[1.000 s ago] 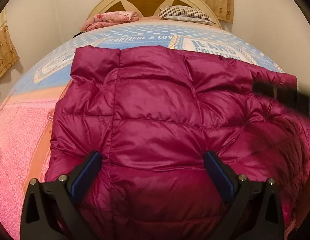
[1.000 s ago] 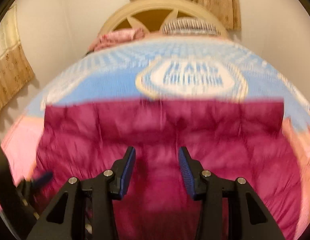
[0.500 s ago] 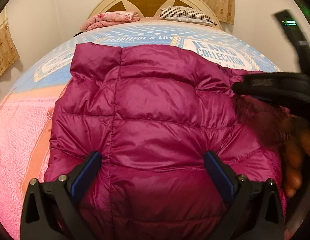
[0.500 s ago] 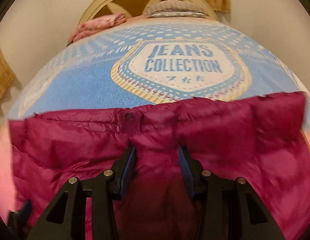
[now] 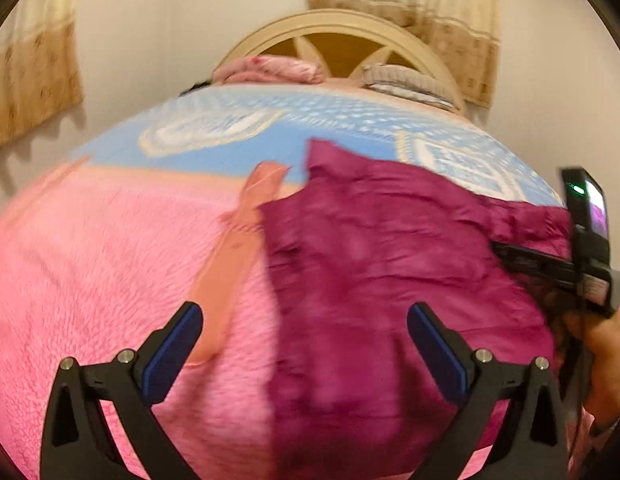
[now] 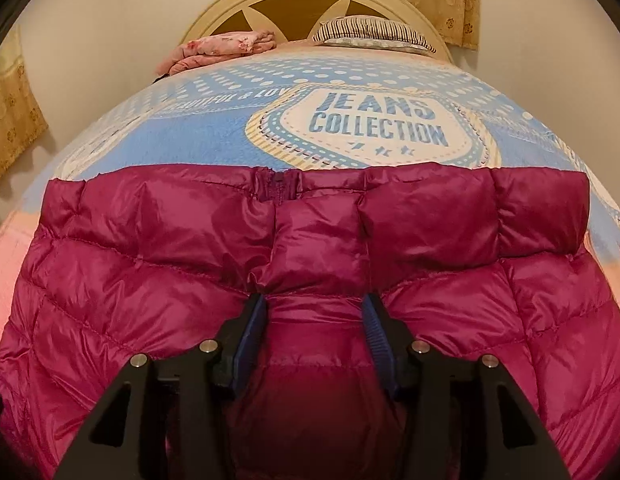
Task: Fold large clothes
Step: 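Grasp the folded jacket with the left tool and lift it while the right tool grips it too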
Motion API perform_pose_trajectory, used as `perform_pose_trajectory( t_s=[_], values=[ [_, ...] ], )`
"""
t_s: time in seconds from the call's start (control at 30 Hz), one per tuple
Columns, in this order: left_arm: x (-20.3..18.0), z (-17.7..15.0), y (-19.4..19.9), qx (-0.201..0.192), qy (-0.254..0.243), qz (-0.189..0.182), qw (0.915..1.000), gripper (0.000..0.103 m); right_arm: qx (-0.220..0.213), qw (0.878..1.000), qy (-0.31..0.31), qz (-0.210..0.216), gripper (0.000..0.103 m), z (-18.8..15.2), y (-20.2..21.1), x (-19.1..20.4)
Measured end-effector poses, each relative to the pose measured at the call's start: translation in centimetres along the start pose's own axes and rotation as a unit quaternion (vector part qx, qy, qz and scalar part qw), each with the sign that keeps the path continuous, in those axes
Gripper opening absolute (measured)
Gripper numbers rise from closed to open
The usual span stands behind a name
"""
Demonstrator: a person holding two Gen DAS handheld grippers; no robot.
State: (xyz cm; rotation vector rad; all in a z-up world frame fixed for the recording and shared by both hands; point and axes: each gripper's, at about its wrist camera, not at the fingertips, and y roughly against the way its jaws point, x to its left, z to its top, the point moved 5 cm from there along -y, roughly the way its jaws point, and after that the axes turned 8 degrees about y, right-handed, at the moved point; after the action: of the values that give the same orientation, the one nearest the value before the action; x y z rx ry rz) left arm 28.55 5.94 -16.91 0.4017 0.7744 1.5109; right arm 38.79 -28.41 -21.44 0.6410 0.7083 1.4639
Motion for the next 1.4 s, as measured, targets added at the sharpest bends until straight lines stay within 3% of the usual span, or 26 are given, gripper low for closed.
perform_pose_trajectory(
  t_s=[0.03, 0.13, 0.3, 0.37, 0.4, 0.53, 0.63, 0.8, 0.93, 1.07, 1.2, 1.4],
  values=[
    [0.9, -0.1, -0.7, 0.02, 0.018, -0.015, 0.9995, 0.101, -0.003, 1.0, -0.003, 0.004, 0.052, -0.1, 0.0, -0.1],
    [1.5, -0.4, -1.8, 0.057, 0.075, -0.109, 0.9896, 0.092, -0.007, 1.0, -0.008, 0.009, 0.052, -0.2, 0.1, -0.2],
    [0.7, -1.1, -4.3, 0.108, 0.1, -0.146, 0.9783, 0.073, -0.016, 0.999, -0.018, 0.021, 0.052, -0.3, 0.3, -0.4],
    [0.9, -1.5, -5.1, 0.132, 0.122, -0.17, 0.969, 0.061, -0.019, 0.999, -0.023, 0.027, 0.052, -0.4, 0.3, -0.5],
    [1.0, -1.4, -5.0, 0.134, 0.124, -0.174, 0.9676, 0.057, -0.02, 0.999, -0.025, 0.029, 0.052, -0.4, 0.3, -0.5],
    [1.0, -1.6, -3.9, 0.135, 0.123, -0.204, 0.9617, 0.026, -0.024, 0.999, -0.029, 0.036, 0.053, -0.4, 0.4, -0.6],
    [1.0, -1.4, -2.5, 0.121, 0.124, -0.221, 0.9597, 0.017, -0.022, 0.999, -0.029, 0.037, 0.053, -0.4, 0.3, -0.6],
    [0.7, 0.3, -0.1, 0.09, 0.116, -0.24, 0.9597, 0.015, -0.019, 0.999, -0.007, 0.031, 0.053, -0.9, 3.6, 0.2],
    [0.1, 1.5, 1.1, 0.069, 0.092, -0.249, 0.9616, 0.015, -0.024, 0.999, -0.004, 0.043, 0.053, -4.0, 7.8, 1.7],
    [-1.2, 2.1, 2.7, 0.054, 0.072, -0.26, 0.9615, 0.014, -0.012, 0.997, 0.066, 0.024, 0.053, -7.2, 6.9, 4.2],
    [-4.3, 3.5, 5.1, 0.029, 0.038, -0.265, 0.9632, 0.013, -0.002, 0.997, 0.074, 0.023, 0.053, -7.1, 6.6, 4.4],
    [-11.0, 5.5, 9.6, -0.016, -0.042, -0.286, 0.9573, 0.013, -0.025, 0.993, 0.02, 0.111, 0.054, -6.9, 9.4, 1.0]
  ],
)
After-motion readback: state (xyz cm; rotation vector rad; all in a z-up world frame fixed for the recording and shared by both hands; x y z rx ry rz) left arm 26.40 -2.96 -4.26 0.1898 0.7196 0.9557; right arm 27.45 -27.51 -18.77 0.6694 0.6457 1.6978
